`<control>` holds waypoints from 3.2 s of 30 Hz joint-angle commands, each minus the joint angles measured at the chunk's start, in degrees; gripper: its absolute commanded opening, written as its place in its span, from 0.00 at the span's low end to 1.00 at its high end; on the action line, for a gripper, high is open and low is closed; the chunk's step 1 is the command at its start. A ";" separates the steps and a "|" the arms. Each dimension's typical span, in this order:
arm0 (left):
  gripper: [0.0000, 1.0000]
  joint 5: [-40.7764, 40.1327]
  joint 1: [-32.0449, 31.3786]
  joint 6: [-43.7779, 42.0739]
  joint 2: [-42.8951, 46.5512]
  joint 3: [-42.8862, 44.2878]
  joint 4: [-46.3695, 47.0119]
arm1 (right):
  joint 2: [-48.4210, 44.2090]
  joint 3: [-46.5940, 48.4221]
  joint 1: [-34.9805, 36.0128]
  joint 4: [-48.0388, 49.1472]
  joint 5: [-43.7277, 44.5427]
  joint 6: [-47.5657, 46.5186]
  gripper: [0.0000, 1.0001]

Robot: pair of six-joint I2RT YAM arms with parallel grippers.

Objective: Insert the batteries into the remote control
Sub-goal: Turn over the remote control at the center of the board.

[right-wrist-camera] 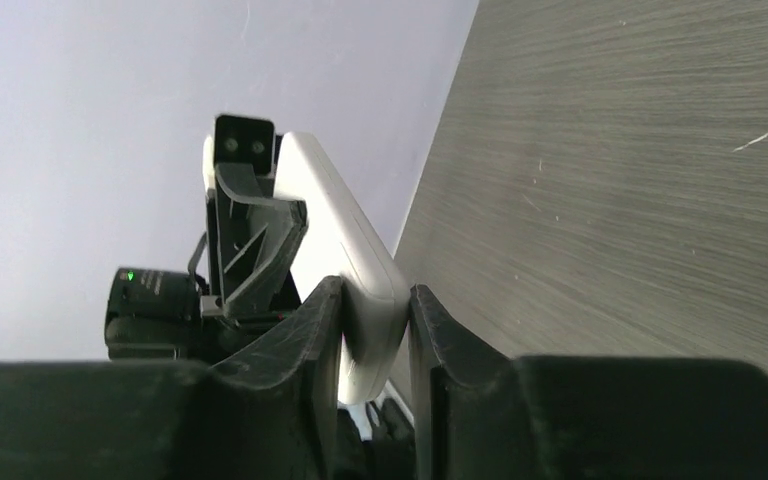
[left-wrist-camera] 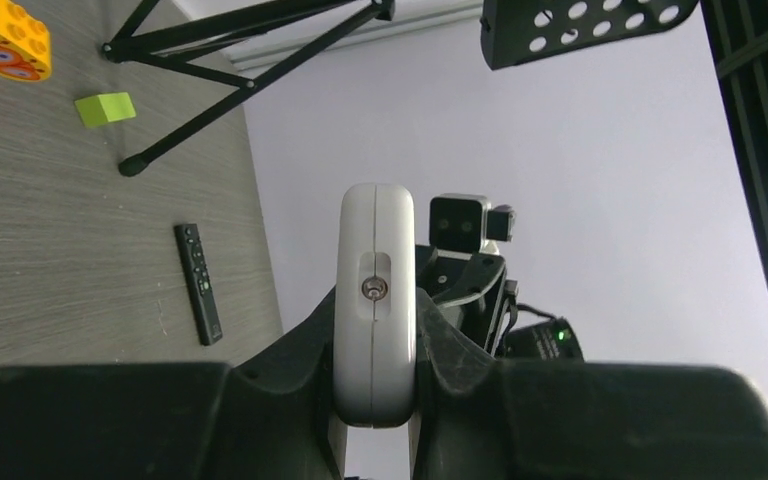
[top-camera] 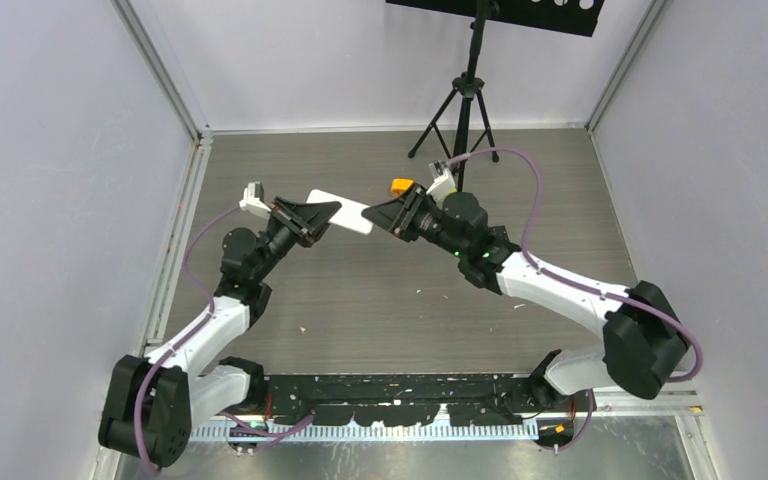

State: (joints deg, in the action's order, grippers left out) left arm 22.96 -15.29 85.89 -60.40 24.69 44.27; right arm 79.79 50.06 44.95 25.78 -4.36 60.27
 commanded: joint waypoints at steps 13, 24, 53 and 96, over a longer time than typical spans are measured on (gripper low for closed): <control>0.00 19.71 -6.24 -22.29 7.84 7.94 -11.35 | -14.99 4.25 -2.01 -27.23 -33.02 -30.56 0.84; 0.00 31.58 -6.24 -23.97 9.08 10.51 -5.10 | -13.32 7.34 -1.97 -34.15 -42.73 -39.69 0.47; 1.00 0.67 -6.16 -46.38 14.21 14.96 -52.58 | -14.46 4.53 -2.05 -36.86 -0.79 -38.01 0.01; 1.00 -2.29 -6.07 -54.76 6.03 29.14 -77.81 | 10.22 14.65 -1.97 -71.57 30.86 -41.73 0.64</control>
State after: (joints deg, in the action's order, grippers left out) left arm 19.22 -21.47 34.94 -53.41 48.36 -27.94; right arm 98.48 62.28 42.89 -45.54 31.79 18.09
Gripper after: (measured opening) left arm 0.994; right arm 0.626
